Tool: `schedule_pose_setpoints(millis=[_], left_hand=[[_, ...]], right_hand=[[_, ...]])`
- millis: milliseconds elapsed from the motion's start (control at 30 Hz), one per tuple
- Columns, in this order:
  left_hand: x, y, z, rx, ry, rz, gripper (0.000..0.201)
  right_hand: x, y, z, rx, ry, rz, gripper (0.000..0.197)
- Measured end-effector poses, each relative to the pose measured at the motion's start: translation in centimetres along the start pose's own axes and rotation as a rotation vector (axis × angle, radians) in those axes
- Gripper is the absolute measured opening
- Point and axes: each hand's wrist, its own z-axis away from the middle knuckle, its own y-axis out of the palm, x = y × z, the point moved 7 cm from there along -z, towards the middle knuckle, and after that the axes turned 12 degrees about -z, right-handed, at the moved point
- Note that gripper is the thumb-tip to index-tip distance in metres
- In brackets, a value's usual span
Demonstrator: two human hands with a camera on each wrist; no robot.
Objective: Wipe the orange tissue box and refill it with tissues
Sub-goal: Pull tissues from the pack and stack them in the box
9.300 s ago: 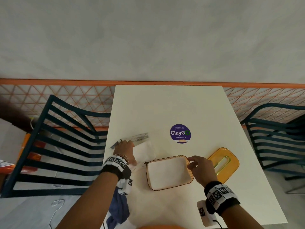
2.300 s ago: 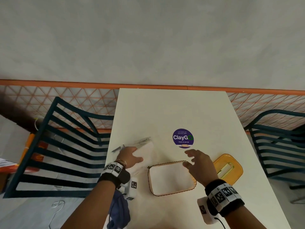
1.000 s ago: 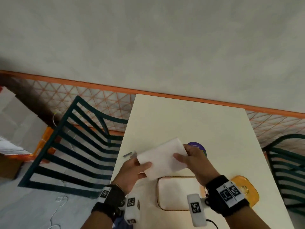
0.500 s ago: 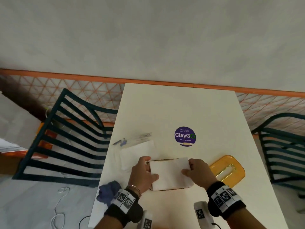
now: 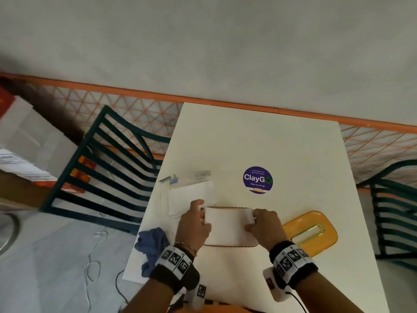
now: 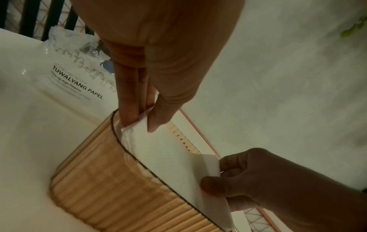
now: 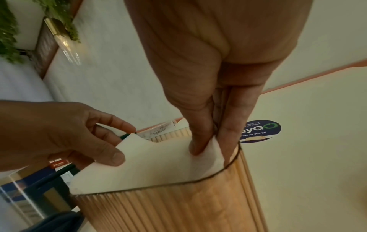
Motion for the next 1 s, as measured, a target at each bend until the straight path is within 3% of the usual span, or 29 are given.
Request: schedule_pose_setpoints(millis=[167,300,433,600,800,1000], left_hand=[[-0.7,0.0,0.4,-0.040,0.045,-0.166,0.073],[-1.6,-0.7,1.1,-0.105,0.217,-0.310,0.069],[-2.0,1.4,1.3,0.126,0.447,-0.524,0.079],[-1.7,2.4,1.1,0.248,0.503,-0.743,0.088],[-1.6,2.2,0.4,0.265,0.533,-0.707,0.085],[-2.2,2.0,-0.3,0.310,0.605,-0.830,0.091]], right_hand=[[0.9,-0.8,0.8,-0.016,-0.043,0.112,0.050],[1.8,-2.1,1.9,-0.044,-0.267,0.239,0.069],[1.5,0.3,2.6,0.196,-0.485,0.383,0.081],[1.0,1.8,2.9,0.186,-0.490,0.514,0.091],[1.4,1.5,2.7,0.159,-0.502,0.458,0.091],[1.2,1.8,2.5,0.165,-0.475,0.515,0.101]])
